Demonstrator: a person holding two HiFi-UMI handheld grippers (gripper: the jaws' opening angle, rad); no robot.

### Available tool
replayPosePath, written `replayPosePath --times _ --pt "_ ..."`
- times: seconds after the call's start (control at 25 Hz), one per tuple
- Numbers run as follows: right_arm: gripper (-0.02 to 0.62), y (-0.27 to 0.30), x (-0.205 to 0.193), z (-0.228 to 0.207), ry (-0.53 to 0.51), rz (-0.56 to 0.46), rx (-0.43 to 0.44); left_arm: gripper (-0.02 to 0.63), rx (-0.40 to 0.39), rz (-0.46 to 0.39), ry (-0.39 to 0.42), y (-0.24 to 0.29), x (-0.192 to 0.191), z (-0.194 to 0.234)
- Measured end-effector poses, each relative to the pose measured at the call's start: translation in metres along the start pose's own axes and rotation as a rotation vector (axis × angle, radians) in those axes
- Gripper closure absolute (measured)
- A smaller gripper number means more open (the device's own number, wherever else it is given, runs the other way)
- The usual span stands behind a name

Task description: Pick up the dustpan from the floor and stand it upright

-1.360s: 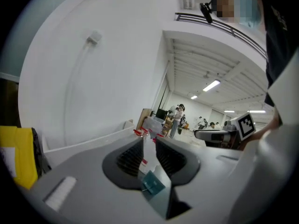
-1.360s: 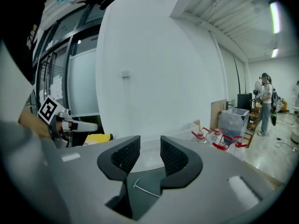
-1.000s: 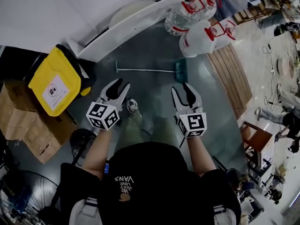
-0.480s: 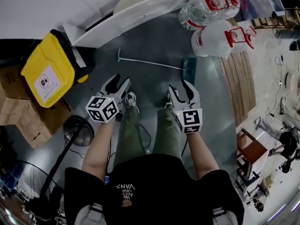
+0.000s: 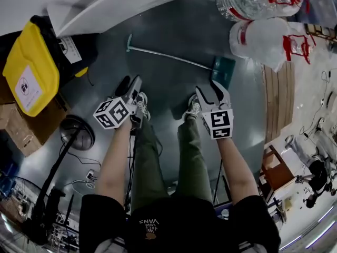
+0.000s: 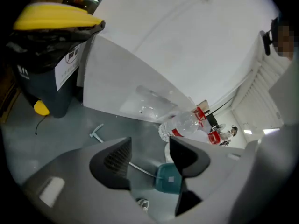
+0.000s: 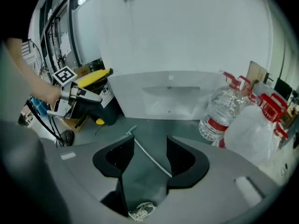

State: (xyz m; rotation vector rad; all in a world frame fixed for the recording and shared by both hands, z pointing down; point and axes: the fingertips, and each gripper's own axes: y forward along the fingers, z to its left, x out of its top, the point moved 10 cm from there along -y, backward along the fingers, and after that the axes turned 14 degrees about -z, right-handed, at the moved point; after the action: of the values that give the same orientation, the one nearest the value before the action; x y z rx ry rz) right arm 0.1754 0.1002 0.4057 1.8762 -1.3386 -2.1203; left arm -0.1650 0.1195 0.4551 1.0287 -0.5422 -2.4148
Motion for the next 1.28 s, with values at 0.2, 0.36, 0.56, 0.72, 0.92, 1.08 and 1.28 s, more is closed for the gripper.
replayPosePath --times 0.2,0.36,0.56,0.72,0.92,1.08,1.28 --pt "0.402 0.054 -0.063 -0.016 -0.070 0.092 0.075 0.325 0.087 -0.007 -0.068 0.039 -0.050 0.051" --pt "0.402 0.088 -0.109 -0.034 -0.120 0.182 0.114 0.325 0.122 -0.035 -0.148 0.064 -0.089 0.077" --pt "0.403 0.129 -0.170 -0.051 -0.174 0.302 0.147 0.322 0.159 -0.058 -0.190 0.095 -0.126 0.110" --pt "0.403 0.156 -0.221 -0.057 -0.191 0.371 0.177 0.321 0.169 -0.057 -0.163 0.116 -0.147 0.140" --pt "0.403 0.196 -0.267 -0.059 -0.245 0.434 0.206 0.321 0.177 -0.053 -0.204 0.131 -0.172 0.170" --pt "0.403 0.229 -0.302 -0.063 -0.297 0.476 0.212 0.321 0.187 -0.033 -0.183 0.133 -0.180 0.190" --pt "0.405 0.266 -0.329 -0.067 -0.391 0.513 0.225 0.321 0.174 0.003 -0.159 0.133 -0.193 0.212"
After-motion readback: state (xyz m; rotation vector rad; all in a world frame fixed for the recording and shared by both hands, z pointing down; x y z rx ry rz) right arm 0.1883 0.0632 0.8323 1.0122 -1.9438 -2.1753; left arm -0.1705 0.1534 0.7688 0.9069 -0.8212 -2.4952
